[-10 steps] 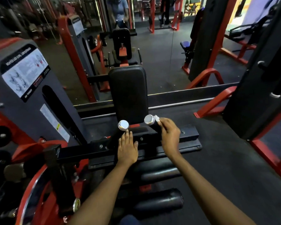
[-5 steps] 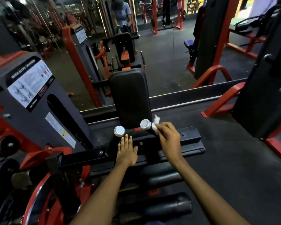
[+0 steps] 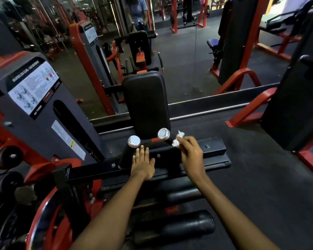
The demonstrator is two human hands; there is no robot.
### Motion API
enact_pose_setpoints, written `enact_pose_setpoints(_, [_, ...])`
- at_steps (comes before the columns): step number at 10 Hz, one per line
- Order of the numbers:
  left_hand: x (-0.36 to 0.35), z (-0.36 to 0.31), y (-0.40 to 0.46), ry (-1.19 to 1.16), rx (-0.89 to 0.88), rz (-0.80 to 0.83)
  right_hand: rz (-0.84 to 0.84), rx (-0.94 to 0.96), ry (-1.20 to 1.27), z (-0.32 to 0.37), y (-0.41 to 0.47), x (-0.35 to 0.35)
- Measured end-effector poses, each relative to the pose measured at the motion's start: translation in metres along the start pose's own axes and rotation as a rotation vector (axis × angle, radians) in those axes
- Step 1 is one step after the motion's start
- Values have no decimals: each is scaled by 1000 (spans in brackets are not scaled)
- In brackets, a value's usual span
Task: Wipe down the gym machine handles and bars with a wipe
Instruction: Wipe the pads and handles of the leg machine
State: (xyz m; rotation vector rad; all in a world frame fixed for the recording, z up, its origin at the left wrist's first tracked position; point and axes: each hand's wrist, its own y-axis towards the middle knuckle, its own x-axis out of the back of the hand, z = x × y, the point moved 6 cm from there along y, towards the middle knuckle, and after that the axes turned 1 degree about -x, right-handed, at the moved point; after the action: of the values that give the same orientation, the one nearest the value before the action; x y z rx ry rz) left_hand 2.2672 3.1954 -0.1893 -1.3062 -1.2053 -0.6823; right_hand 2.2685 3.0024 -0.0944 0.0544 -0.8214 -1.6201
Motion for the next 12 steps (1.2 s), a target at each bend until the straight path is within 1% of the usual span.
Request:
enact_pose_setpoints(1, [1,-1,-1,6,-10,-36,-2,-213,-96,-40,-8,9])
enact_pose_setpoints(2, [-1,-1,-1,4,-8,-42,-20,-257,-71,-24,8,12])
enact_pose_setpoints(3, [0,-1,-1,7,-10,-44,3,-12,67,33,22,6])
enact_pose_setpoints(4, [0,-1,-2,5,-4,-23,7,-45,0,19,15,0])
enact_pose_setpoints(5, [1,-3,-1,14,0,-23,72,-267,-119,-33,8,8])
enact_pose_setpoints(6, [0,-2,-2,11,1,-19,112,-332,-154,-41,17,10])
enact_pose_setpoints(7, [0,-1,1,11,-2,-25,76,-114,32,20,36,4])
enact_pose_setpoints(8, [-1,0,0,8,-3,-13,42,-16,38,31,36,-1])
enact_pose_setpoints(9, [0,-1,0,4,0,-13,127,-232,-168,-38,29,1])
enact_pose_setpoints(10, [0,-2,-1,3,0,-14,317,-395,-335,-77,30,-2])
enact_pose_setpoints(11, [0,-2,0,3,1,-9,419,-338,-72,-37,60,-12])
enact_pose_setpoints(12, [-1,-1,1,8,1,-10,549,-166,325,17,79,-21])
